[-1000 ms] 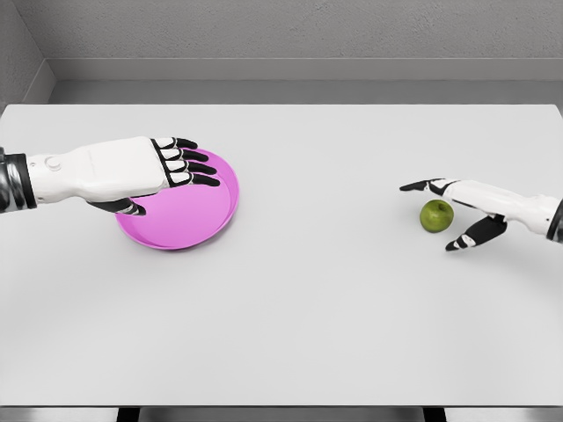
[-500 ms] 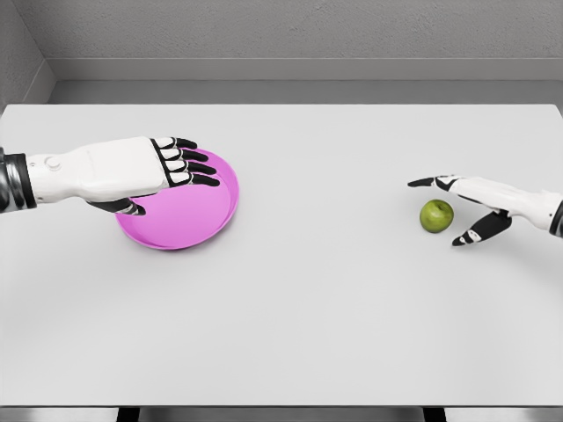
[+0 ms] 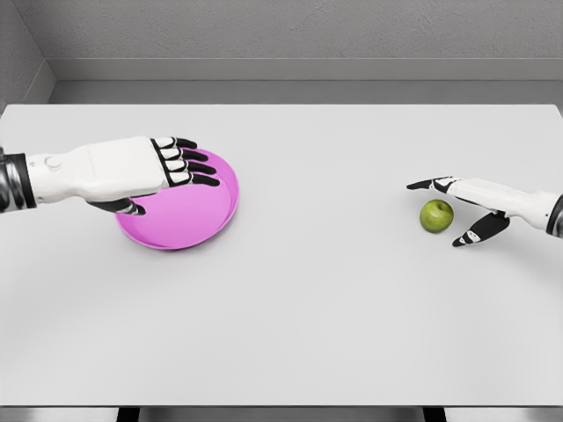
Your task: Put the apple on the plate with both arms
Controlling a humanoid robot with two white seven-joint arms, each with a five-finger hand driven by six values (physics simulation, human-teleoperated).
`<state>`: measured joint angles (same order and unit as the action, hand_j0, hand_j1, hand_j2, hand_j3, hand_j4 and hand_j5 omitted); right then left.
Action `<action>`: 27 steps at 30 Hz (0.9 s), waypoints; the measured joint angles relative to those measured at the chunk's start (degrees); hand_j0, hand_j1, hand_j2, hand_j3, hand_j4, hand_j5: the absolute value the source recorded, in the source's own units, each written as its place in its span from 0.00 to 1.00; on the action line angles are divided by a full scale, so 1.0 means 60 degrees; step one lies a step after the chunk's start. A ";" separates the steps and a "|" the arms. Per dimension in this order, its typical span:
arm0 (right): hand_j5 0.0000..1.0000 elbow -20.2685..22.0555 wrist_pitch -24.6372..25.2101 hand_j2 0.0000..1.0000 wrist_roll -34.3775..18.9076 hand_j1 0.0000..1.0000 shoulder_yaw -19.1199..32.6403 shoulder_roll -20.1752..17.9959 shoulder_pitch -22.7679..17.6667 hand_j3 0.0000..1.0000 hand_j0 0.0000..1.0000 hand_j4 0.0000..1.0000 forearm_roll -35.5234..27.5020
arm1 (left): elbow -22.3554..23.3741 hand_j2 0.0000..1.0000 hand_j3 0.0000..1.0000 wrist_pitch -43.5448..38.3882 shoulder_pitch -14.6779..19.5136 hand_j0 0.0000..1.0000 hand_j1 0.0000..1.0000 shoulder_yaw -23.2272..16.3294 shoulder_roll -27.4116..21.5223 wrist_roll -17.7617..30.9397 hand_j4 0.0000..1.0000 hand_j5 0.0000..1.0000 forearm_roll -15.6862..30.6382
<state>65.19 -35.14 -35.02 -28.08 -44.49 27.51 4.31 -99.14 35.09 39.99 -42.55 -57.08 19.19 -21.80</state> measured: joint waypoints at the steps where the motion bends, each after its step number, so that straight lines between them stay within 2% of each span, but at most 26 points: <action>1: 0.99 -0.0001 0.0000 0.99 0.0000 0.99 0.0000 0.0008 0.0000 0.99 0.99 0.99 0.0004 | 0.0000 1.00 1.00 0.0000 0.0000 1.00 1.00 0.0000 0.0000 0.0000 1.00 1.00 0.0000; 9: 0.83 -0.0002 0.0000 0.83 0.0000 0.83 -0.0007 0.0026 0.0059 0.83 0.83 0.83 0.0038 | 0.0000 1.00 1.00 0.0000 0.0000 1.00 1.00 0.0004 0.0000 0.0000 1.00 1.00 -0.0001; 17: 0.75 0.0012 0.0000 0.75 0.0000 0.75 -0.0056 0.0038 0.0059 0.75 0.75 0.75 0.0174 | 0.0000 1.00 1.00 0.0000 0.0000 1.00 1.00 0.0008 0.0000 0.0000 1.00 1.00 -0.0001; 19: 0.69 0.0013 0.0000 0.69 0.0000 0.69 -0.0064 0.0053 0.0059 0.69 0.69 0.69 0.0183 | 0.0000 1.00 1.00 0.0000 0.0014 1.00 1.00 0.0008 0.0000 0.0000 1.00 1.00 -0.0002; 22: 0.66 0.0014 -0.0001 0.66 0.0000 0.66 -0.0069 0.0097 0.0059 0.66 0.66 0.66 0.0187 | 0.0000 1.00 1.00 0.0000 0.0015 1.00 1.00 0.0009 0.0000 0.0000 1.00 1.00 -0.0003; 26: 0.45 0.0014 -0.0001 0.45 0.0000 0.45 -0.0067 0.0122 0.0059 0.45 0.45 0.45 0.0175 | 0.0000 1.00 1.00 0.0000 0.0015 1.00 1.00 0.0010 0.0000 0.0000 1.00 1.00 -0.0007; 27: 0.45 0.0015 -0.0002 0.45 -0.0001 0.45 -0.0065 0.0124 0.0059 0.45 0.45 0.45 0.0177 | 0.0000 1.00 1.00 0.0000 0.0014 1.00 1.00 0.0010 0.0000 0.0000 1.00 1.00 -0.0004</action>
<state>65.29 -35.15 -35.03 -28.46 -43.74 27.86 5.37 -99.14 35.09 40.08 -42.49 -57.08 19.19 -21.82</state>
